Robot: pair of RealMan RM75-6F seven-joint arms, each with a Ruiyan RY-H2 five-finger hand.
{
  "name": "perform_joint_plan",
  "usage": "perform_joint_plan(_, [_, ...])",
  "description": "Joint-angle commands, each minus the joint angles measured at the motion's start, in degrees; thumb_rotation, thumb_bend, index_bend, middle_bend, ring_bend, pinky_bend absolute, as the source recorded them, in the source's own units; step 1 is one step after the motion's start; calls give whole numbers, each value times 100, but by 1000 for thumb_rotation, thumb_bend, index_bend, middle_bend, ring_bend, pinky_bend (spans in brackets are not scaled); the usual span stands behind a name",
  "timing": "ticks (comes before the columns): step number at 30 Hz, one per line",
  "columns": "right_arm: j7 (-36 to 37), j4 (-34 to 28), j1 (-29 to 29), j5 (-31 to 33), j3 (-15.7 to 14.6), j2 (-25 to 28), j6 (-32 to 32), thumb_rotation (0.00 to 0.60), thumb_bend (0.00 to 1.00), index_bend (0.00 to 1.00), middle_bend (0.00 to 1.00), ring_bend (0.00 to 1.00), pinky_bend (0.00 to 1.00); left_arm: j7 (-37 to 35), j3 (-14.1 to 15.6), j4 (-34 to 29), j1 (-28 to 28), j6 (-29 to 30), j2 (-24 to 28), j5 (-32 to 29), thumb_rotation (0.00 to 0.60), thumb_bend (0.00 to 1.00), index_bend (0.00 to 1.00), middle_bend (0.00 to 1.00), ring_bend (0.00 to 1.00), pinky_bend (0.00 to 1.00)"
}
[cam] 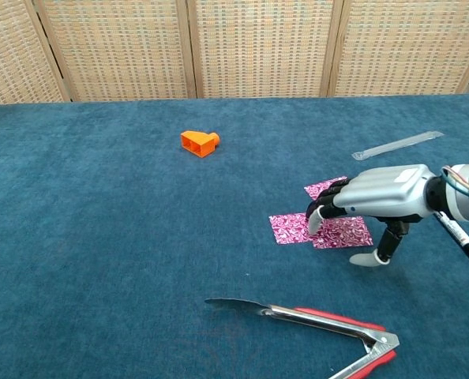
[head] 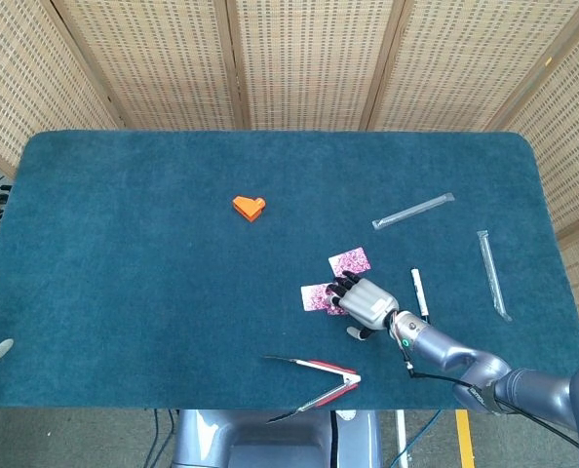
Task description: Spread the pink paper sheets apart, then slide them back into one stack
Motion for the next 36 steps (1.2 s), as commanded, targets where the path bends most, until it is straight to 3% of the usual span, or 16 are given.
perform_joint_plan(1, [3,5,42,-24,11,-43,-38,600,440,183,101,0,0,-8,1,8,-2,-7,-5,-3,600,42,115,0,0,0])
perform_joint_plan(20, [-225,-118,333,125,242,-172,-267,600,440,183,101,0,0,-83,16,65,23,9,2,0,600,41,115,0,0,0])
perform_joint_plan(25, [-279,-250,377,276,396,-74,-209,600,440,183,100,0,0,-98,24,65,43,31,6,4,600,41,115,0,0,0])
perform_joint_plan(36, [-355,-526,215,465,444,205,76,600,439,186,101,0,0,-102,30,56,39,28,11,29,600,41,115,0,0,0])
